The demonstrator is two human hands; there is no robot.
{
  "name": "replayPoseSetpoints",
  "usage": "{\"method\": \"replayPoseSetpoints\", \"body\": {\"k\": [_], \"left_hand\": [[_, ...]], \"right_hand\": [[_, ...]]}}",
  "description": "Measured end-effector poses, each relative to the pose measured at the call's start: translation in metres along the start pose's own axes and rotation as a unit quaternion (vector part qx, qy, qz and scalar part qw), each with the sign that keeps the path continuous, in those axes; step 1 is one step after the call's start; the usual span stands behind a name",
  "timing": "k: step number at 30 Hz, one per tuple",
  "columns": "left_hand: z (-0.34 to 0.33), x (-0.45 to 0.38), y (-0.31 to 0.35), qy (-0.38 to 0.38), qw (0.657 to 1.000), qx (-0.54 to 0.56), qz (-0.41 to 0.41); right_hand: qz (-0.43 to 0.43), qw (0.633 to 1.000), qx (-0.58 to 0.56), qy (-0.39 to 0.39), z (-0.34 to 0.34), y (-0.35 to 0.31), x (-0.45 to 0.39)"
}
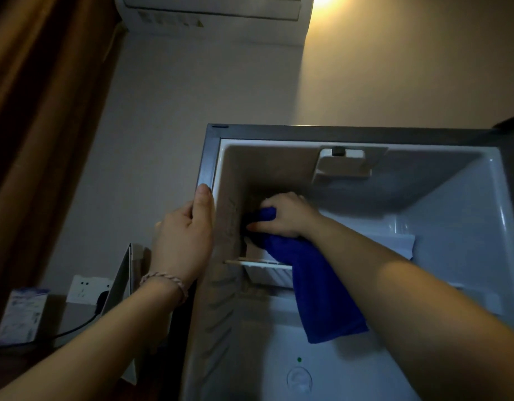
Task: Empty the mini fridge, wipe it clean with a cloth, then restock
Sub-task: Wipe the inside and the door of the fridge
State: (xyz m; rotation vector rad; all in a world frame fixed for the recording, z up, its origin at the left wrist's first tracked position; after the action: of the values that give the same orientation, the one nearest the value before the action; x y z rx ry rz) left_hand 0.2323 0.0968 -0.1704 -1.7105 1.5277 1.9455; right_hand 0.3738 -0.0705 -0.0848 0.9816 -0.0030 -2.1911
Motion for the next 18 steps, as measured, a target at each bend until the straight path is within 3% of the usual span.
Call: {"method": "replayPoseSetpoints", "body": {"k": [9, 18], "left_hand": [[0.003, 0.002, 0.004, 0.003, 1.000, -0.023, -0.003], [0.006, 0.007, 0.011, 0.004, 0.999, -0.034, -0.001]], "right_hand": [[-0.033, 0.999, -0.039, -0.003, 0.014, 0.014, 0.025], [-0.112, 0.993, -0.001, -0.022, 0.047, 0.074, 0.091]]}}
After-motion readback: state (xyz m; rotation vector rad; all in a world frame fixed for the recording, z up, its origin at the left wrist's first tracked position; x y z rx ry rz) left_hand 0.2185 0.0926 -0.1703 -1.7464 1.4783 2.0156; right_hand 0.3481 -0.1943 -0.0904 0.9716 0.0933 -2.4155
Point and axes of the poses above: each hand's wrist, its own x-axis away from the middle knuckle, its own z-axis out of the back of the hand, y = z × x, the point moved 8 cm from there along -x, towards the middle knuckle, and after that the axes turned 6 degrees about z, right-handed, at the moved point
